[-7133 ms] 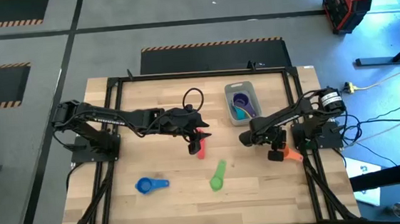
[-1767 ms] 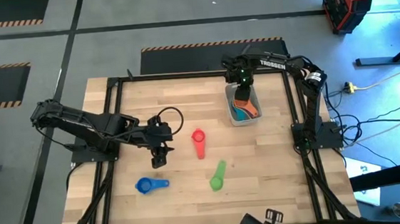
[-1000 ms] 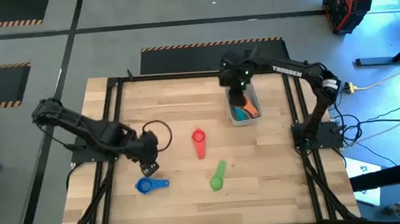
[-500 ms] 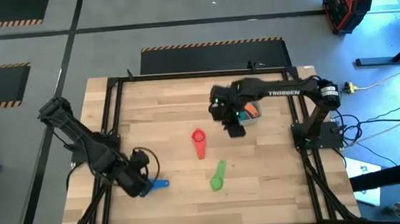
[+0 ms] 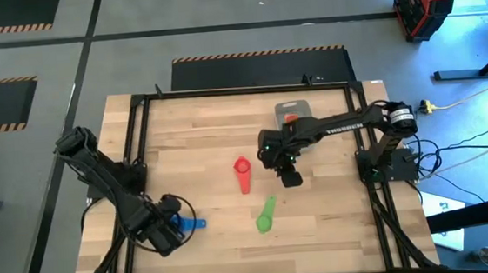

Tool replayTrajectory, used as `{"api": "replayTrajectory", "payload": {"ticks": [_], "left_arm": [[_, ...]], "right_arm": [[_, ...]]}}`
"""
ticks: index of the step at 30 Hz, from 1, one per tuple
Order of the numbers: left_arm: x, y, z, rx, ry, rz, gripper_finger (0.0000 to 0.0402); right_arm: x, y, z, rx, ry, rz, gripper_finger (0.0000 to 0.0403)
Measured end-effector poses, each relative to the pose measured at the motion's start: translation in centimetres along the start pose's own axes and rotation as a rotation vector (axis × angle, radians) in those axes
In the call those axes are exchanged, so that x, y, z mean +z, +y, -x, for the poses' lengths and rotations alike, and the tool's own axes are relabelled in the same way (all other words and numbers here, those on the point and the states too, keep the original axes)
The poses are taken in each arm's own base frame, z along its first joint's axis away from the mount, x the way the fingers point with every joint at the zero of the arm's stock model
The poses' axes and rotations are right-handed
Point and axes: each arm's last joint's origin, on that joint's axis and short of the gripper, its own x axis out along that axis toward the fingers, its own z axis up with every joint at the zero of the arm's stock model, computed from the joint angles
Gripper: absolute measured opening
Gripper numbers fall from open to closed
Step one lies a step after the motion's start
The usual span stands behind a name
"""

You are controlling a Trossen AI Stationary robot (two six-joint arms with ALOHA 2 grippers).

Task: Nest measuring cups in basket
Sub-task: Stack the blue measuring cup on top of the orange measuring cup in the grey bin

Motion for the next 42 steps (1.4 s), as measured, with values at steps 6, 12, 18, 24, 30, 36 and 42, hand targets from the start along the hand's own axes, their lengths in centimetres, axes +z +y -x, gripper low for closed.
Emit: {"api": "replayTrajectory", "payload": {"ticks": [6, 12, 18, 24, 30, 36, 42], "left_arm": [[0.0, 0.5, -1.5, 0.028, -0.026, -0.006, 0.0167], [-0.3, 1.5, -5.1, 0.015, -0.001, -0.017, 0.0167], [-0.4, 2.3, -7.9, -0.040, 0.055, -0.019, 0.0167], [-0.5, 2.8, -9.4, -0.081, 0.080, -0.012, 0.0167], [-0.5, 3.0, -9.6, -0.072, 0.094, -0.013, 0.0167], [0.9, 2.9, -9.6, -0.080, 0.111, -0.045, 0.0130], [4.1, 3.1, -9.6, -0.101, 0.101, -0.155, 0.0037]], "right_arm": [[0.2, 0.8, -0.2, 0.007, 0.000, 0.026, 0.0119], [0.3, 1.3, -0.3, 0.012, 0.003, 0.039, 0.0119], [0.3, 1.2, -0.3, 0.011, 0.003, 0.037, 0.0119], [0.3, 1.2, -0.3, 0.011, 0.003, 0.037, 0.0119], [0.1, 1.3, -0.3, 0.015, 0.020, 0.033, 0.0119], [-0.5, 1.6, 0.9, 0.019, 0.037, 0.025, 0.0119], [-1.2, 2.6, 3.9, 0.008, -0.023, 0.039, 0.0119]]}}
